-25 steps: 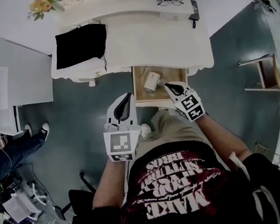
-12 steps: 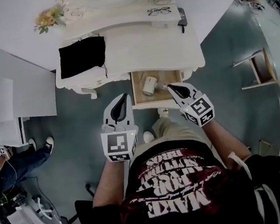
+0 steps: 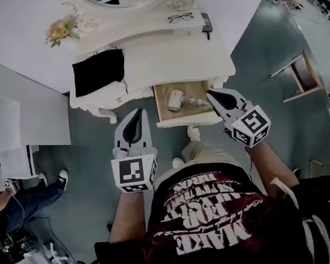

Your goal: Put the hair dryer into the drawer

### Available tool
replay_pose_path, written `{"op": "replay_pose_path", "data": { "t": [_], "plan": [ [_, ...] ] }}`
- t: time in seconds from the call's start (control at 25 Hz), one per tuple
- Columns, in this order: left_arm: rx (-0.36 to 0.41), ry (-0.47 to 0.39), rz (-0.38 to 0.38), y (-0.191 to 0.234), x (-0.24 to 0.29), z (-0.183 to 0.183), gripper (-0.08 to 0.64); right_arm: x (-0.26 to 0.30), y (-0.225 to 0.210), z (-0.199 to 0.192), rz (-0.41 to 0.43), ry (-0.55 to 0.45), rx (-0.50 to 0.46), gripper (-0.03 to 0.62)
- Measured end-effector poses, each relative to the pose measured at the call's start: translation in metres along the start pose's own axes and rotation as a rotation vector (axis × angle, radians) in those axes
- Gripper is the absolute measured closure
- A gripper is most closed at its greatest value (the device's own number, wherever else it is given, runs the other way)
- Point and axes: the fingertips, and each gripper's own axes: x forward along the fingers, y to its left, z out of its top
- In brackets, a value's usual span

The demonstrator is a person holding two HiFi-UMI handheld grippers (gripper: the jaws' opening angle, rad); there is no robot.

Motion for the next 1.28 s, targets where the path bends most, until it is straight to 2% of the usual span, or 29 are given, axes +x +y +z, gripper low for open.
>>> {"op": "replay_pose_path", "data": {
  "t": [0.28, 0.48, 0.84, 1.28],
  "plan": [
    [0.033, -0.07, -0.019, -0.006, -0.029, 0.039, 0.555, -0.045, 0.011, 0.05, -0.021, -0.068, -0.037, 0.589],
    [0.052, -0.1, -0.035, -0.011, -0.04, 0.052, 0.554, -0.069, 0.019, 0.074, -0.062, -0.109, -0.037, 0.589],
    [0.029, -0.104, -0.04, -0.015, -0.044, 0.051, 0.554, -0.091, 0.023, 0.085, -0.105, -0.118, -0.05, 0.589],
    [0.015, -0.091, -0.014, -0.03, -0.028, 0.057, 0.555, -0.093, 0.002, 0.088, -0.064, -0.122, -0.027, 0.589]
  ]
}}
